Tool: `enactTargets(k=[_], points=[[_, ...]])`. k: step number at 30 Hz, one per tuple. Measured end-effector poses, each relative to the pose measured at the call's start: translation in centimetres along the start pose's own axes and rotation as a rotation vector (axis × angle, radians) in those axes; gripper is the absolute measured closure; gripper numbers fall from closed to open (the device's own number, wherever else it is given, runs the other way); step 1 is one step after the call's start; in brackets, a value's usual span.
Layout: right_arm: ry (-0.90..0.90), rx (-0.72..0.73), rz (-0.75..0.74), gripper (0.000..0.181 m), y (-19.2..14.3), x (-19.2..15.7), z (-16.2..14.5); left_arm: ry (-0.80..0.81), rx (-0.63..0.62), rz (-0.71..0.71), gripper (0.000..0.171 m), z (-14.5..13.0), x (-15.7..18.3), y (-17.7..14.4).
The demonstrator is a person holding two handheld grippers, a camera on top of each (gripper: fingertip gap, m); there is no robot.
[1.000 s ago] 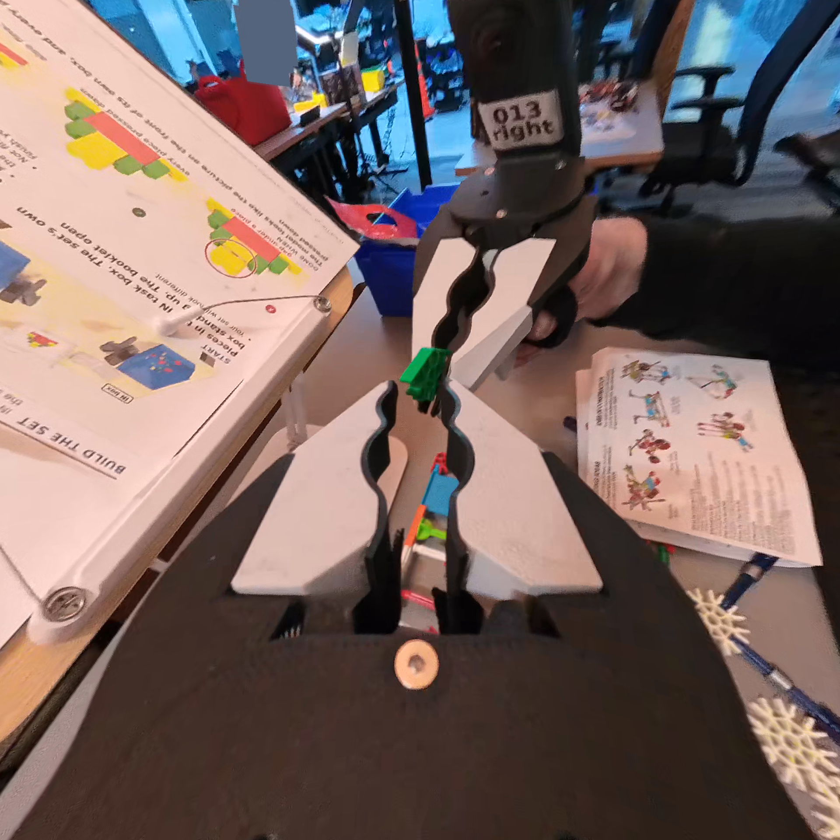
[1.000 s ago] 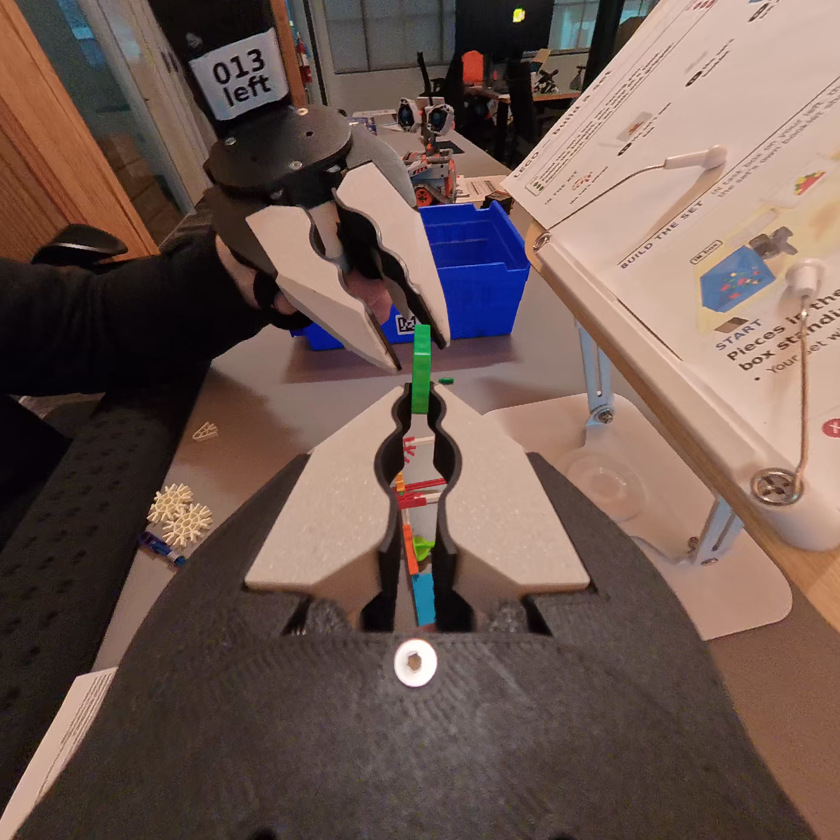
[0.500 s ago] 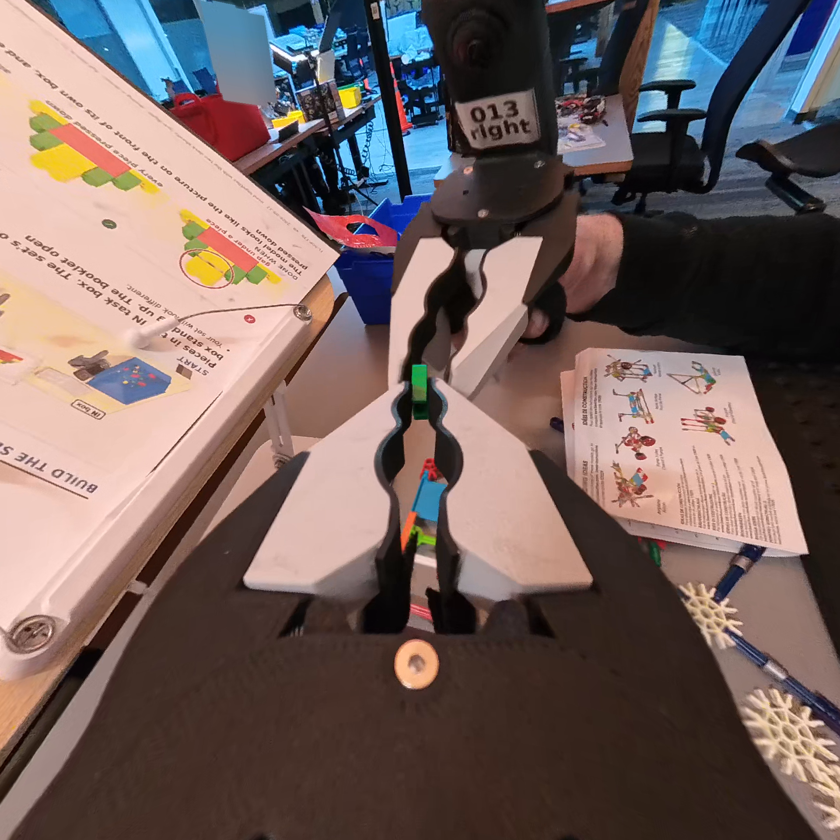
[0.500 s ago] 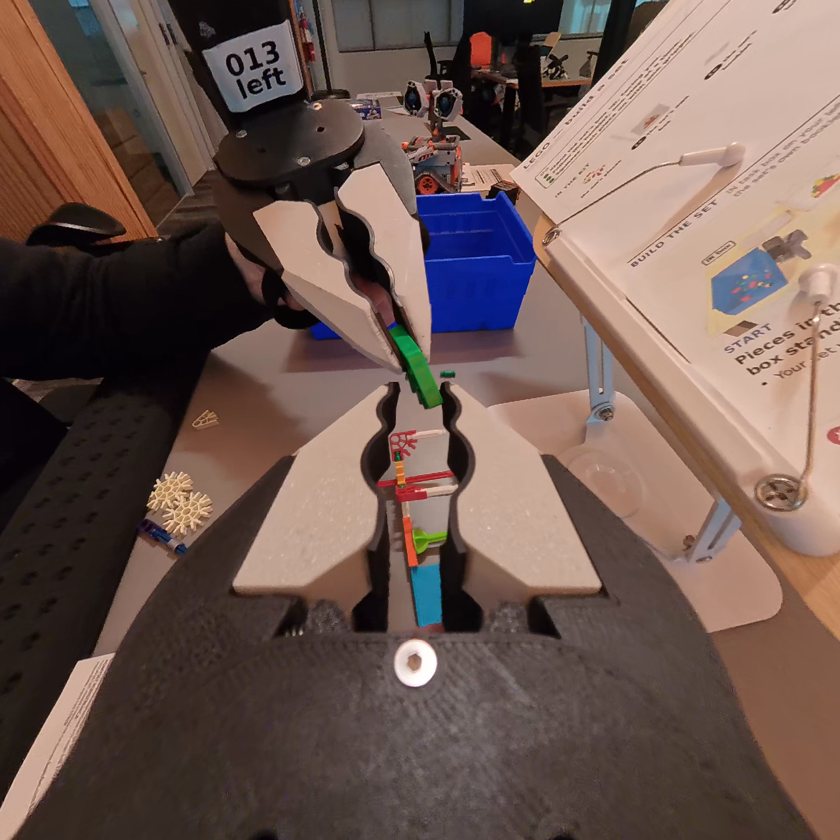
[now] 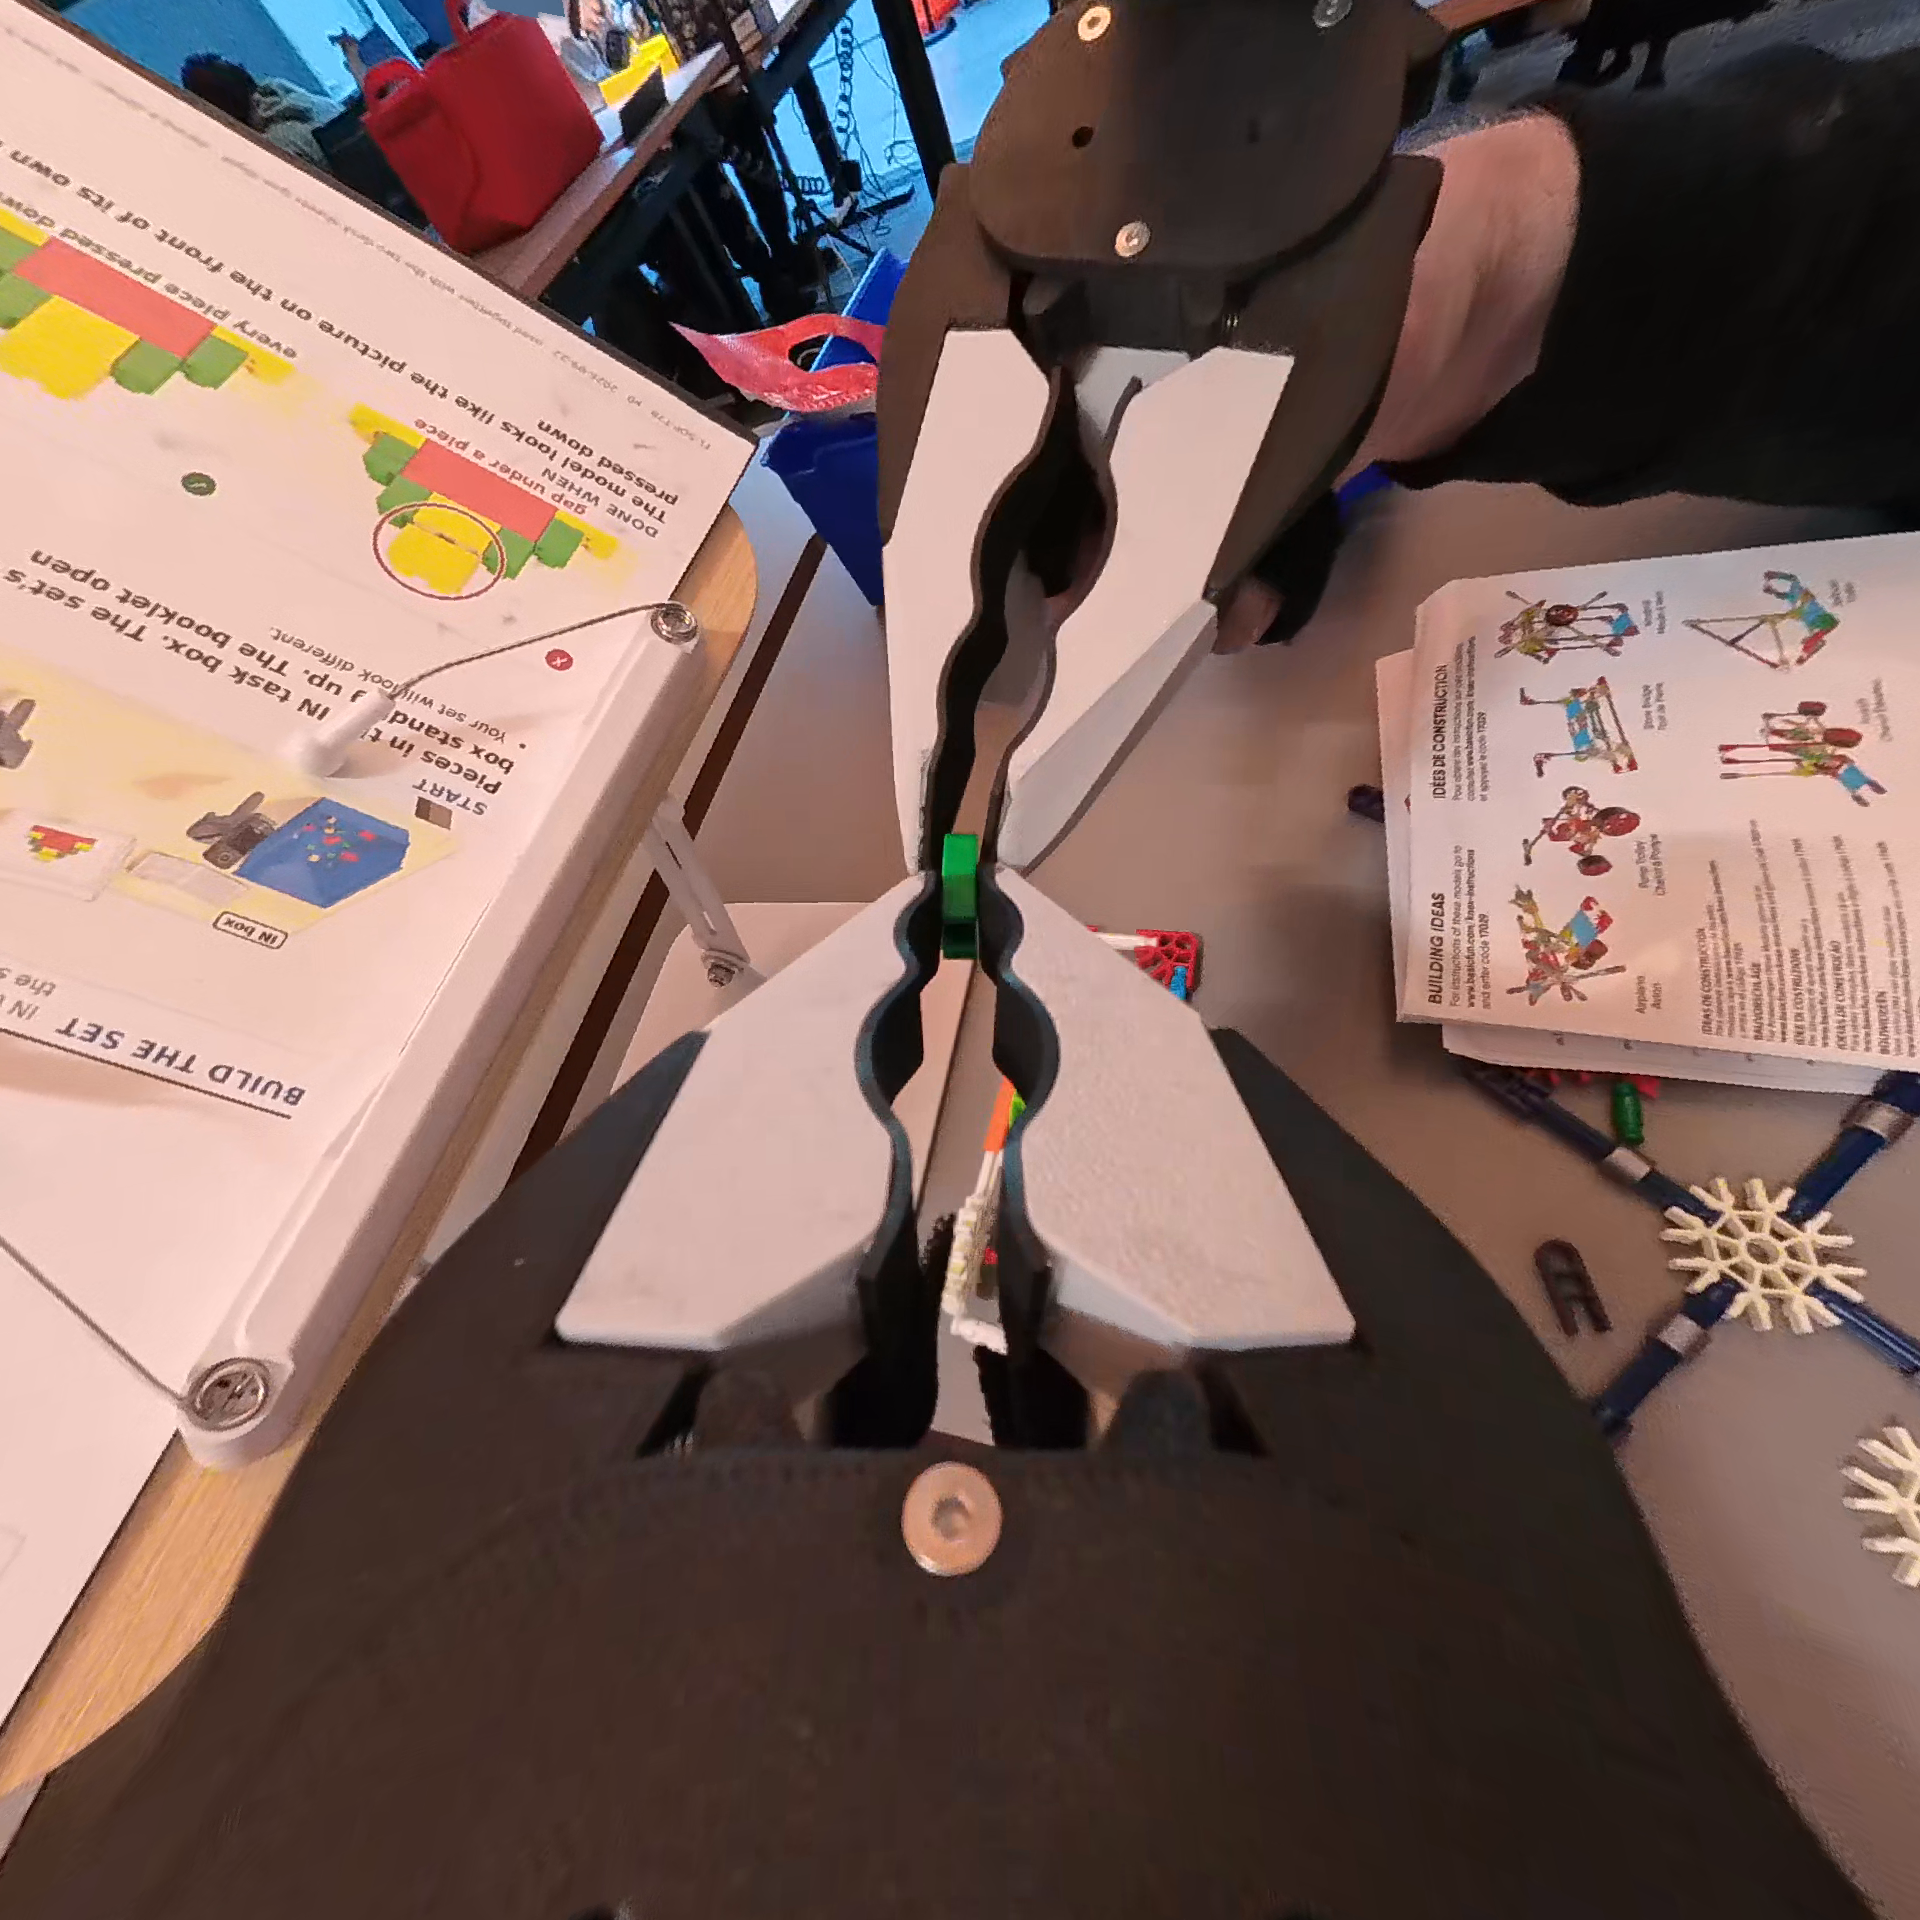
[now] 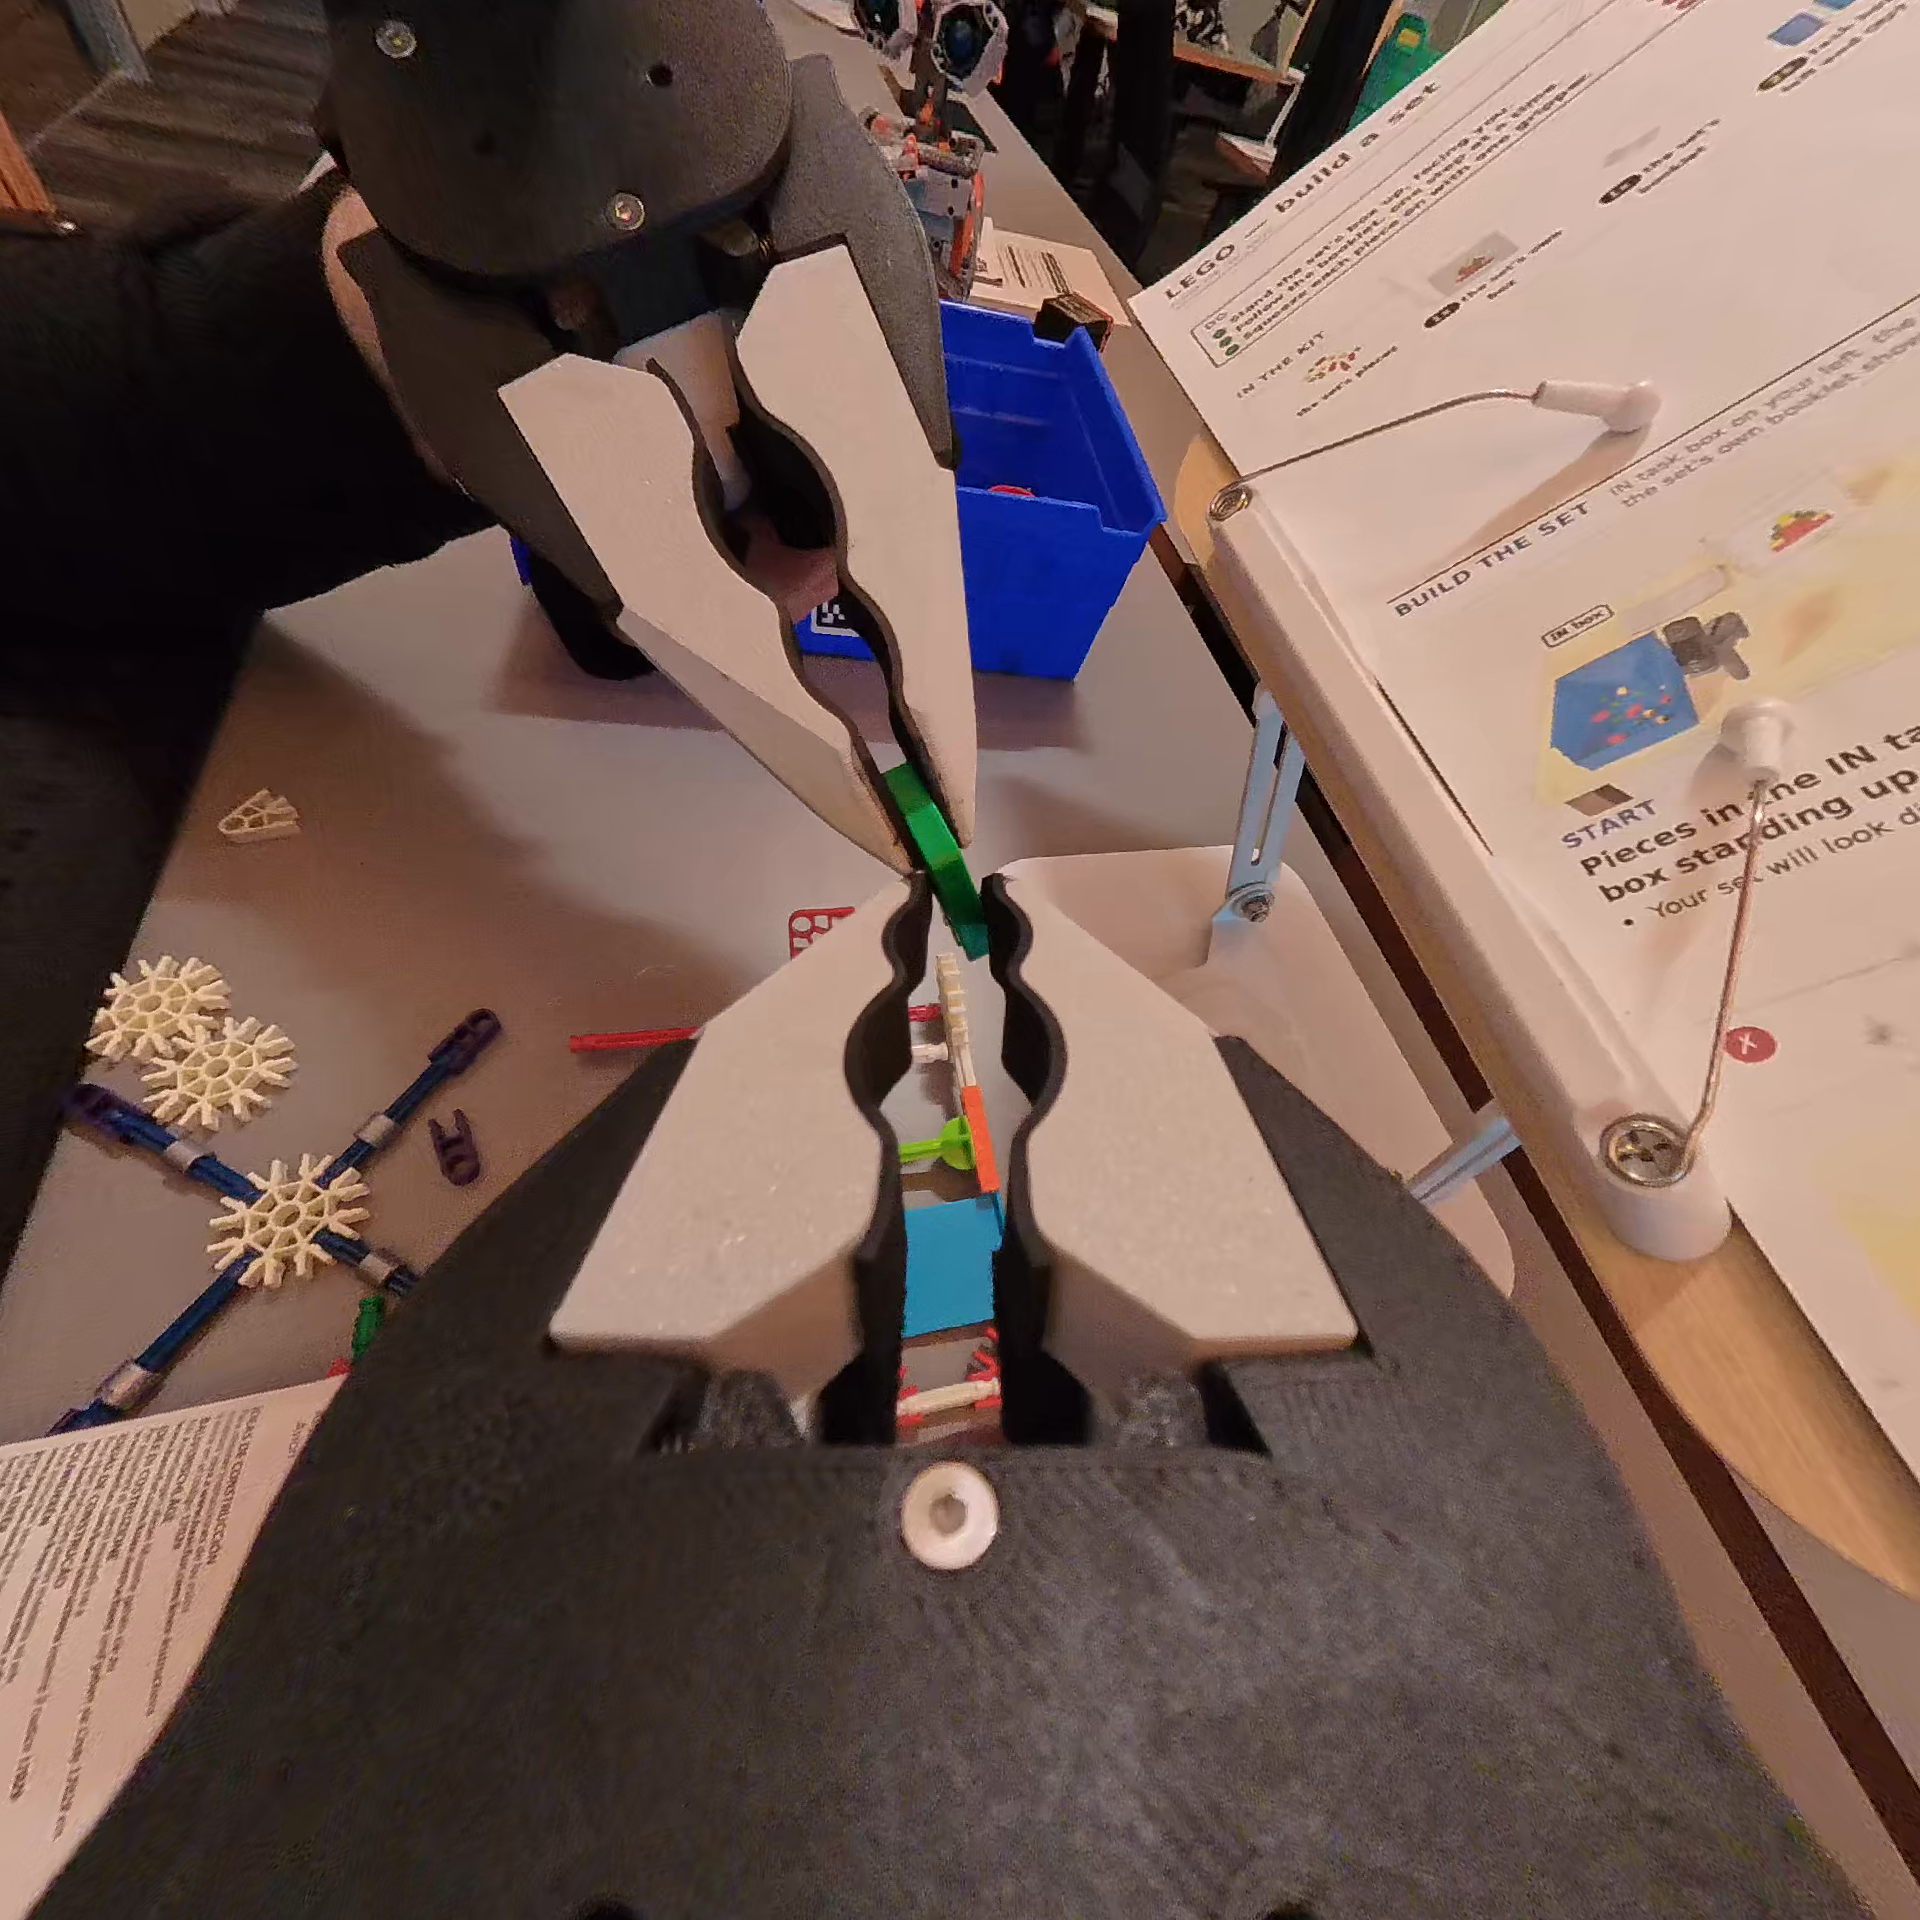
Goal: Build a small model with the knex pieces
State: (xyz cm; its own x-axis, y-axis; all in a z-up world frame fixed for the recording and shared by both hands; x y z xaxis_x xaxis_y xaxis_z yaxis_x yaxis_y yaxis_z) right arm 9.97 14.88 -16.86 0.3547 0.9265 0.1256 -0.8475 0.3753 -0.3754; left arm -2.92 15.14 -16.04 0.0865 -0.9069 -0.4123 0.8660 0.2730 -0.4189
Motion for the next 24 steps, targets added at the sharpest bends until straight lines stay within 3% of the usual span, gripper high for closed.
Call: enactTargets(k=[5, 9, 18, 24], points=[[0.007, 0.027, 0.004, 0.175, -0.3, 0.1, 0.2, -0.007, 0.031, 0.024, 0.164, 0.2, -0.2, -0.1], [0.063, 0.101, 0.012, 0.177, -0.8, 0.6, 0.7, -0.102, 0.109, 0.002, 0.152, 0.3, -1.0, -0.5], [0.092, 0.138, 0.055, 0.177, -0.9, 0.5, 0.8, -0.171, 0.199, -0.043, 0.163, 0.0, -1.3, -0.6], [0.090, 0.134, 0.049, 0.176, -0.9, 0.5, 0.8, -0.161, 0.188, -0.042, 0.165, 0.0, -1.3, -0.6]])
Point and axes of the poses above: each gripper's, where its closed fingertips meet, y out along the fingers, z out of its top, x = y × z across the jaws, the point moved 8 cm from there along -y, back along the fingers, and after that the axes turned 4 degrees about y, right-handed, at the moved point
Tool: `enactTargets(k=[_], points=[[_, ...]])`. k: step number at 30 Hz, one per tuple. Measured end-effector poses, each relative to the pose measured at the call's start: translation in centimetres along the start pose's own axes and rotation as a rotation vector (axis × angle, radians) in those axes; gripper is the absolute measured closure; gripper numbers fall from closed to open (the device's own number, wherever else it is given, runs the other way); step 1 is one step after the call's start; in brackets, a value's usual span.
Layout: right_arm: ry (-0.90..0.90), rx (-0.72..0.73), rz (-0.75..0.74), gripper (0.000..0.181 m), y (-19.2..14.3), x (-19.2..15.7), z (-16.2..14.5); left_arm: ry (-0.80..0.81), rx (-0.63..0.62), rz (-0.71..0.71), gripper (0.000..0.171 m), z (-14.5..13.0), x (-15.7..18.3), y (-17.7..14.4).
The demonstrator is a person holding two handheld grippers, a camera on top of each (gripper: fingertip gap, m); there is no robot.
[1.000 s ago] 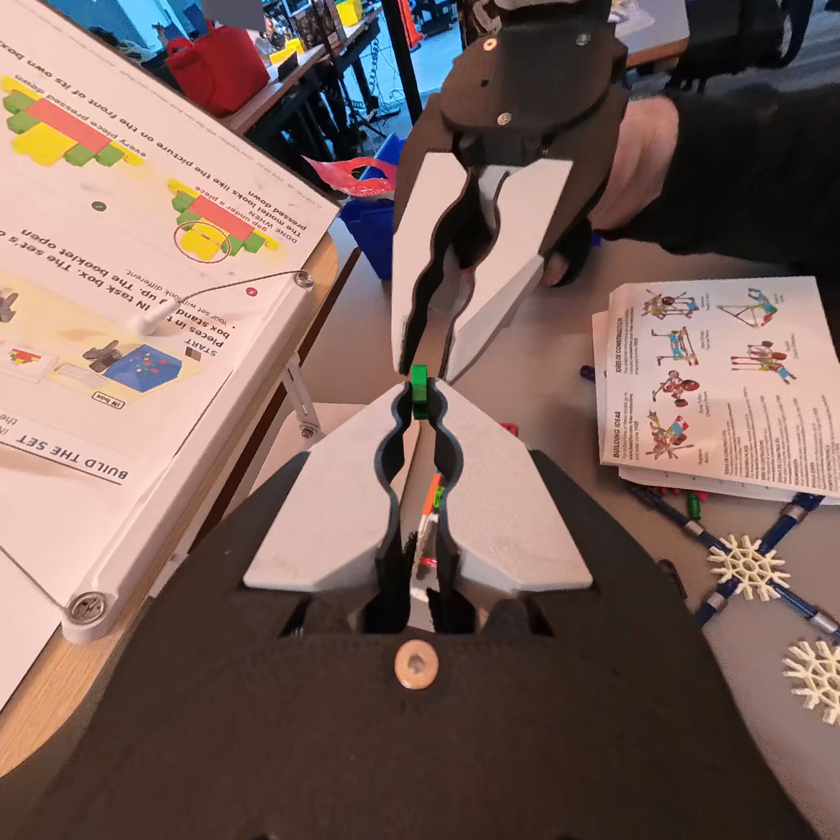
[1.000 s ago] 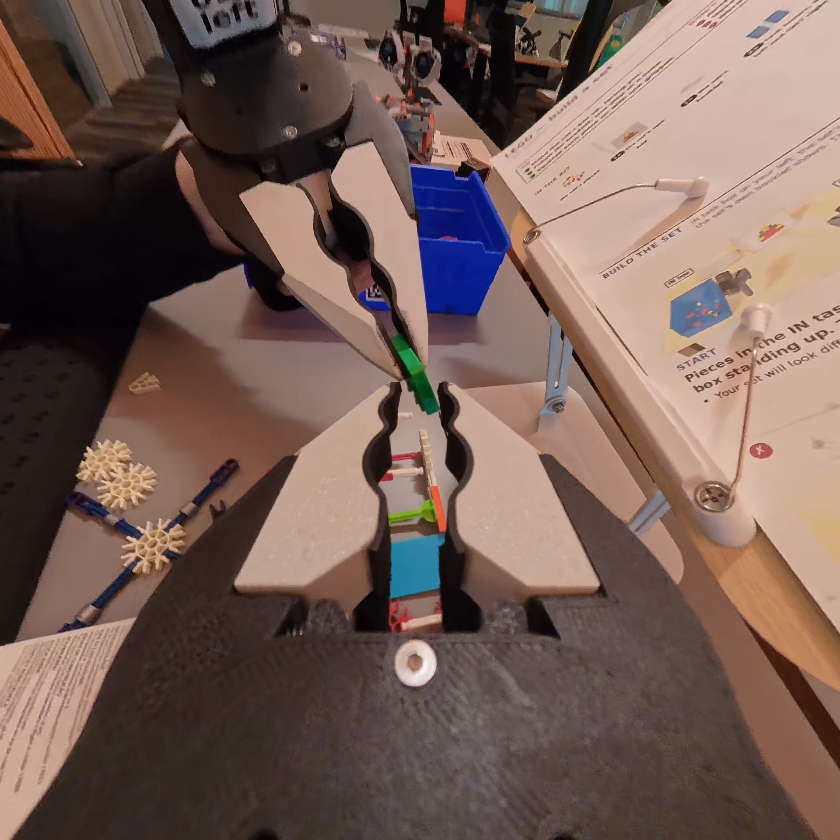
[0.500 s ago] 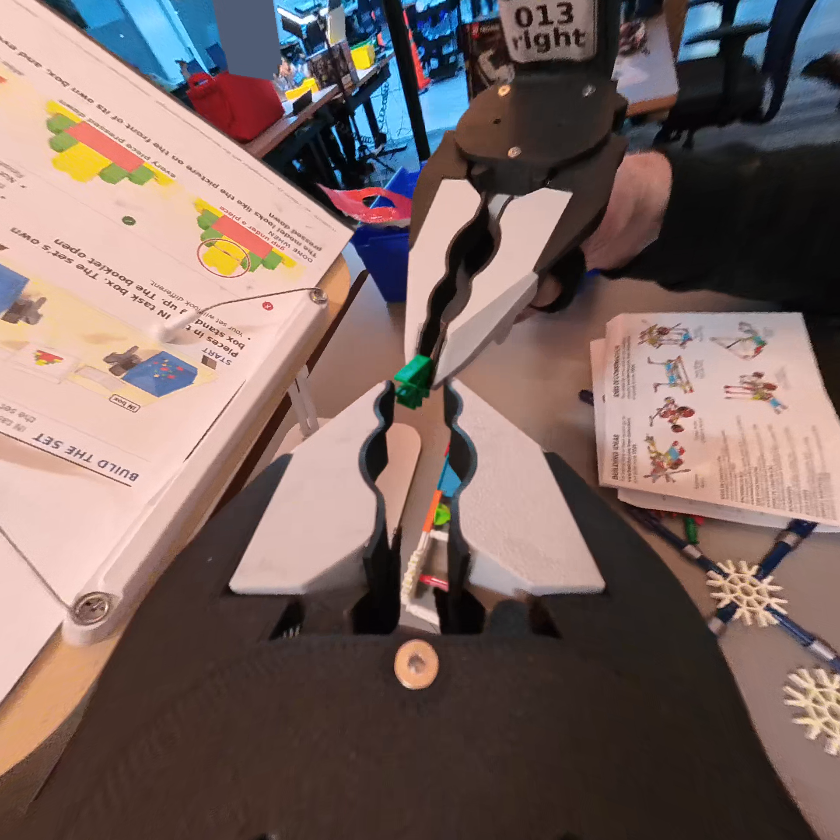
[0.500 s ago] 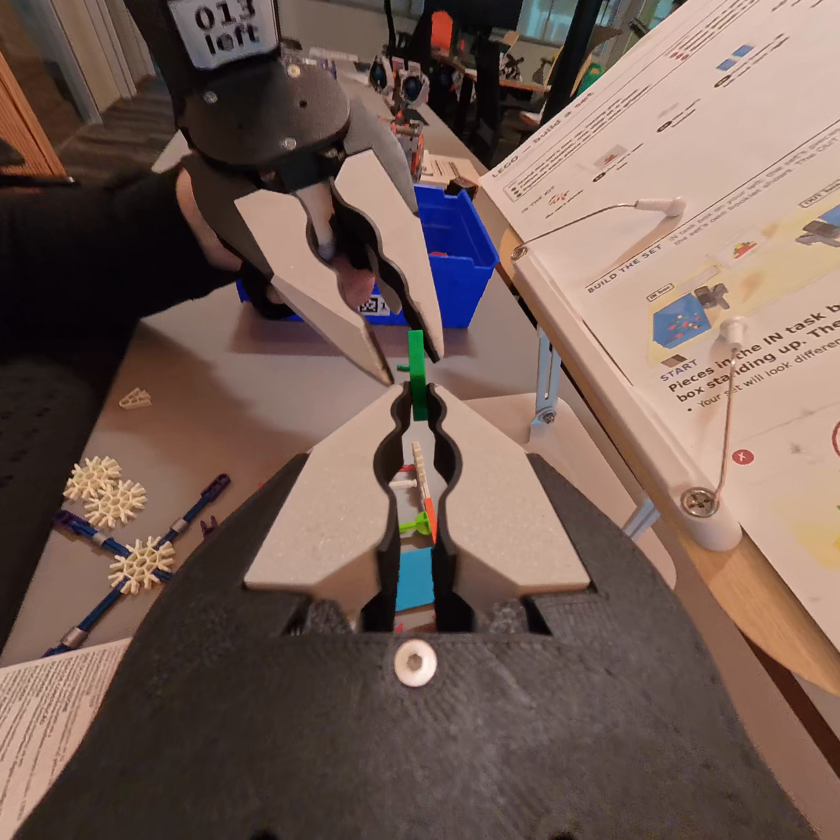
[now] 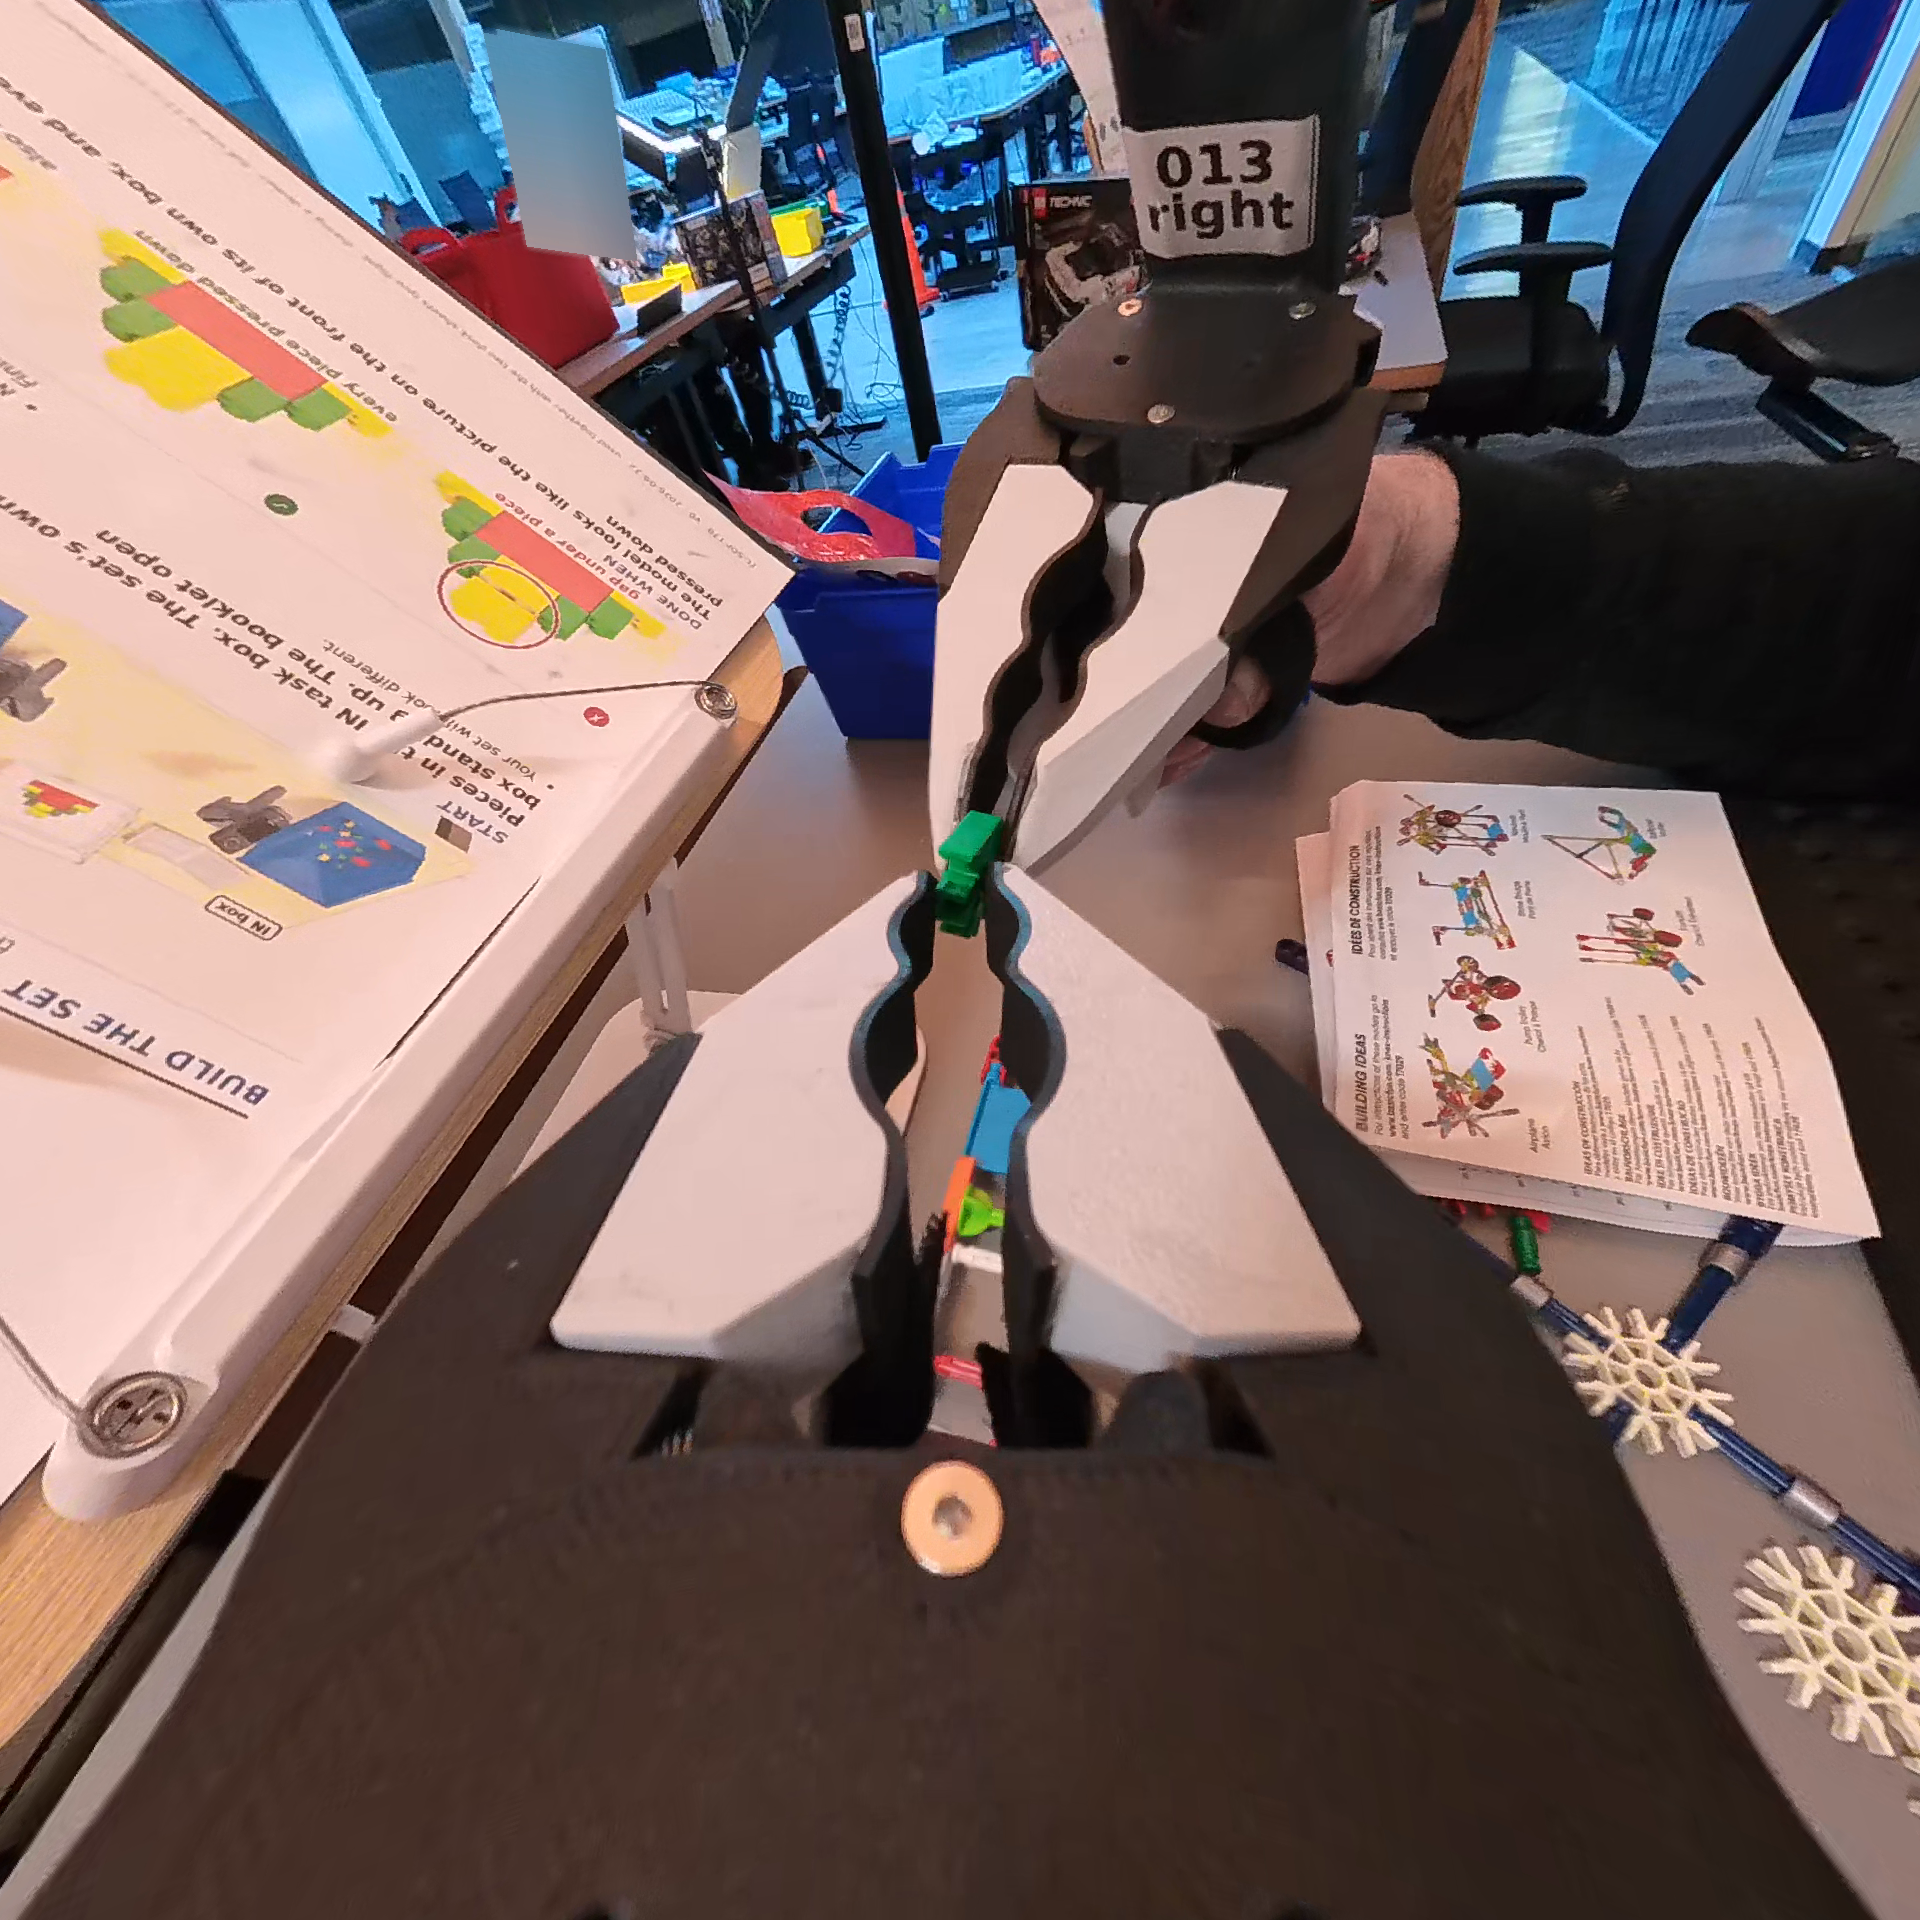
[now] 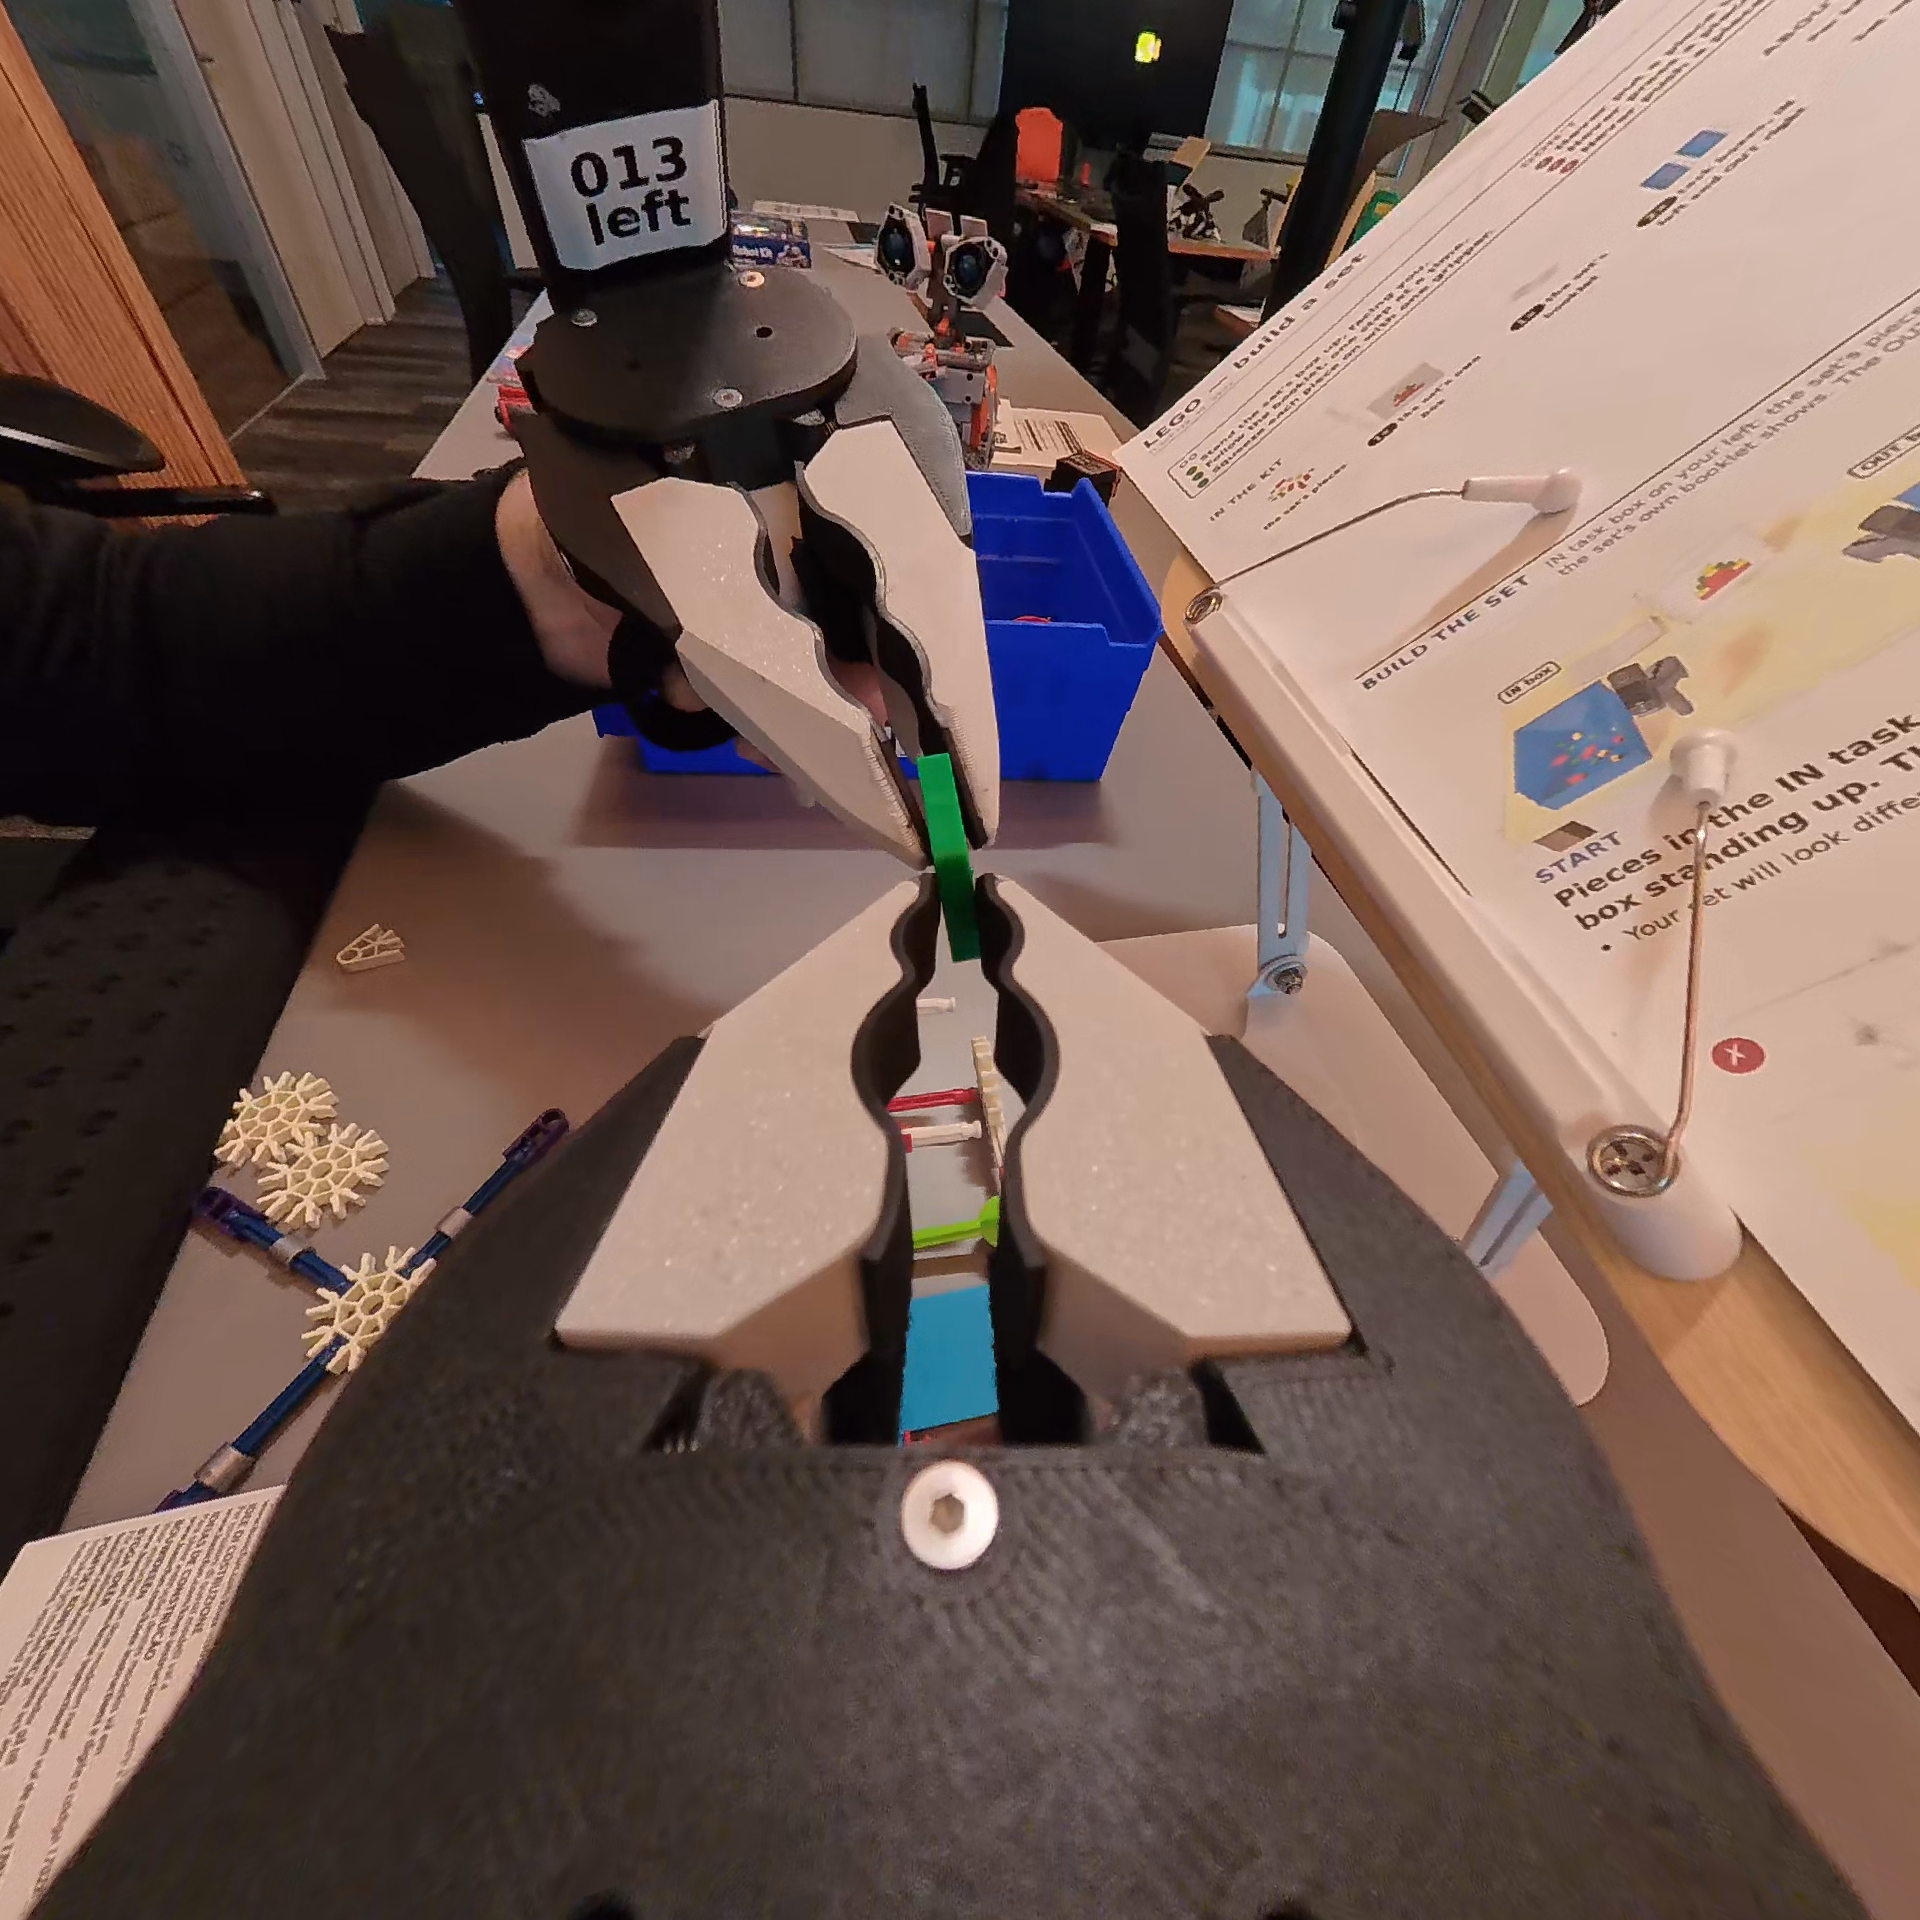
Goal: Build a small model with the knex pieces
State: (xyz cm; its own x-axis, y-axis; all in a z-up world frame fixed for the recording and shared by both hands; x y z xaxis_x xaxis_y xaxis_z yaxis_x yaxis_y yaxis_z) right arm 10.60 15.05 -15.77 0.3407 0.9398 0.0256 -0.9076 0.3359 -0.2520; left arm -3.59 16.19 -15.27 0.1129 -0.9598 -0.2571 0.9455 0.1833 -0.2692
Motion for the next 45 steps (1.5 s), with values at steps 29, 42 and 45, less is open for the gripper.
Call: enactTargets(k=[29, 42, 45], points=[[-0.098, -0.087, -0.081, 0.178, 0.1, 0.1, -0.4, 0.080, -0.142, 0.032, 0.167, -0.8, 0.3, 0.5], [-0.095, -0.116, -0.081, 0.181, 0.2, 0.3, -0.8, 0.102, -0.161, 0.026, 0.166, -1.1, 0.5, 0.8], [-0.097, -0.119, -0.081, 0.181, 0.3, 0.3, -0.8, 0.109, -0.166, 0.029, 0.166, -1.1, 0.5, 0.8]])
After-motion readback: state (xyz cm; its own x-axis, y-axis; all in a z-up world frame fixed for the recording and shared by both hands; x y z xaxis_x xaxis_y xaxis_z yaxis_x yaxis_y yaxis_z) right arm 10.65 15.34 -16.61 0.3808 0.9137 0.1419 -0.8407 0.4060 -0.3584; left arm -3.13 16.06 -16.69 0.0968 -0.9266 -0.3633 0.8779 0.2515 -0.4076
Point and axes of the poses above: each gripper's, where its closed fingertips meet, y out along the fingers, z out of its top, x = y × z across the jaws, the point moved 8 cm from there along -y, back along the fingers, and after that the axes turned 4 degrees about y, right-handed, at the moved point
